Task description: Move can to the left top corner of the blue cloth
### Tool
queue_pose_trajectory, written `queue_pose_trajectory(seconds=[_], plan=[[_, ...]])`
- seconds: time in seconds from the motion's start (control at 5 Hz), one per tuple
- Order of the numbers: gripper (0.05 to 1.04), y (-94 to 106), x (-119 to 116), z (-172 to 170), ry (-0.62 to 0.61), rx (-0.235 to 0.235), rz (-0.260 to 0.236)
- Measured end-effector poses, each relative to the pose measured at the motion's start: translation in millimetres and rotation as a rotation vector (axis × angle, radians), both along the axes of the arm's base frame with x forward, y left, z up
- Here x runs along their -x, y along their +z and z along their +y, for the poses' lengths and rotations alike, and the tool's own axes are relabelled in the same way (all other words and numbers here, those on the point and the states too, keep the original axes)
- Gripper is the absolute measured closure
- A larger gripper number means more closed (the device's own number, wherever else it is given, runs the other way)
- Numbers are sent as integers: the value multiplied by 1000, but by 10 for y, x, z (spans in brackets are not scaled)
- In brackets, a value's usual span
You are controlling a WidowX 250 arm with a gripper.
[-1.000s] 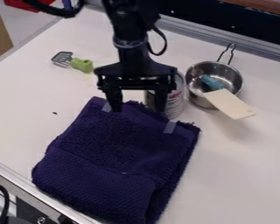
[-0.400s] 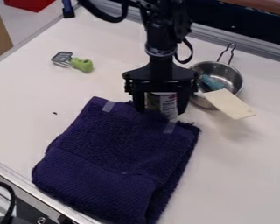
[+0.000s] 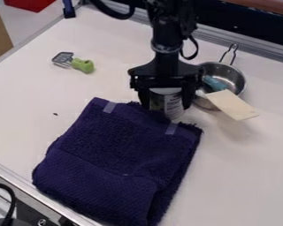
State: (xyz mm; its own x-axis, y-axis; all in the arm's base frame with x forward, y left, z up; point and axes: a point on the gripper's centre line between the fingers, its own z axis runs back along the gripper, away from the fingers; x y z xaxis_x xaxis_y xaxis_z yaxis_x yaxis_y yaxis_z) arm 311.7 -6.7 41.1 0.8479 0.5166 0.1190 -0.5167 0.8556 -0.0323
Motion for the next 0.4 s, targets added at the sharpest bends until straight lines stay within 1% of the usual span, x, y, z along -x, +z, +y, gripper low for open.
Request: queue_pose_trajectory(seconds=[0.4], plan=[[84,-37,-242,240,76,-19,-23]])
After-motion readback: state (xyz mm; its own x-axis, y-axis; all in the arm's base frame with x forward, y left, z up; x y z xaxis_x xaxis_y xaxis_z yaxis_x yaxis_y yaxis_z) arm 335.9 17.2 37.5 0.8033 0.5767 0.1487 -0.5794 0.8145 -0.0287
